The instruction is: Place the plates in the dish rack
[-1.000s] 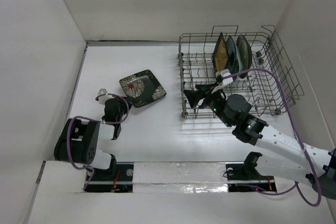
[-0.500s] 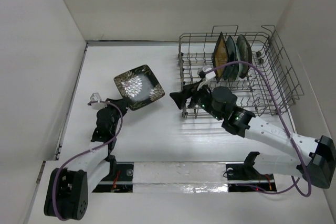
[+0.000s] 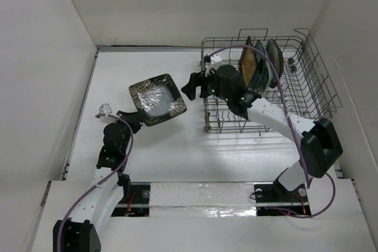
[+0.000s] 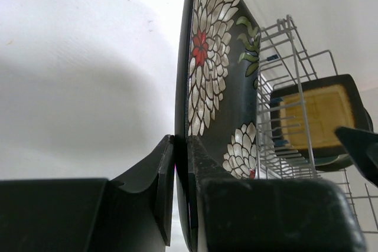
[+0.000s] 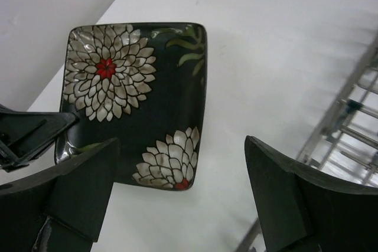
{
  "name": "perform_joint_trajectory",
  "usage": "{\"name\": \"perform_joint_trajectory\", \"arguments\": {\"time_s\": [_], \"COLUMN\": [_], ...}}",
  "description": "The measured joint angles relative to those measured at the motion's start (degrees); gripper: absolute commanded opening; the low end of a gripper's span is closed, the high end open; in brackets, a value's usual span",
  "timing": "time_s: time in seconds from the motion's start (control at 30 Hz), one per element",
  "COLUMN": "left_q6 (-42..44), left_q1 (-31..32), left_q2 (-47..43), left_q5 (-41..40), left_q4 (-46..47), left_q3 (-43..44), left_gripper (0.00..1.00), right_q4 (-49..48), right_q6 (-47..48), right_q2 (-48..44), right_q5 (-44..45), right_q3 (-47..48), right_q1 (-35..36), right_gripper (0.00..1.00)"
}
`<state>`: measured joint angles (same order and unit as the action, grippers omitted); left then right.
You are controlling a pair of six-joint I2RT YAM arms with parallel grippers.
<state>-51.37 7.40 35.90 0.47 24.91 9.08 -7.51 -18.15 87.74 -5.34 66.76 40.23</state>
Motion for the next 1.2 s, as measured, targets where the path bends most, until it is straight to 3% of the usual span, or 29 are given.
{"name": "perform_joint_trajectory", "arguments": {"time_s": [0.3, 0.57, 1.0, 1.1, 1.2], "left_q6": [0.61, 0.72, -0.22, -0.59, -0.66], "left_q1": [0.0, 0.0, 0.0, 0.0, 0.0], "left_q2": [-6.1, -9.57, -11.67, -12.96, -13.9], "left_q5": [2.32, 4.31, 10.08, 10.86, 11.56], "left_q4": [-6.82, -8.55, -12.81, -12.7, -12.68], "left_q3": [5.35, 7.96, 10.69, 11.5, 11.96], "left_gripper": [0.0, 0.0, 0.0, 0.0, 0.0], "right_q4": [1.92, 1.95, -13.81, -17.38, -19.98], "right_q6": [0.63, 0.33, -7.74, -10.32, -12.48], "right_q2": [8.81, 10.64, 11.37, 11.69, 11.69], "right_q5": [-6.58, -8.79, -32.63, -35.91, -38.27], "right_q3": [8.11, 9.16, 4.28, 2.89, 1.9], "right_q1": [-0.04, -1.68, -3.78, -3.78, -3.78], "right_gripper": [0.94, 0.96, 0.79, 0.7, 0.38]}}
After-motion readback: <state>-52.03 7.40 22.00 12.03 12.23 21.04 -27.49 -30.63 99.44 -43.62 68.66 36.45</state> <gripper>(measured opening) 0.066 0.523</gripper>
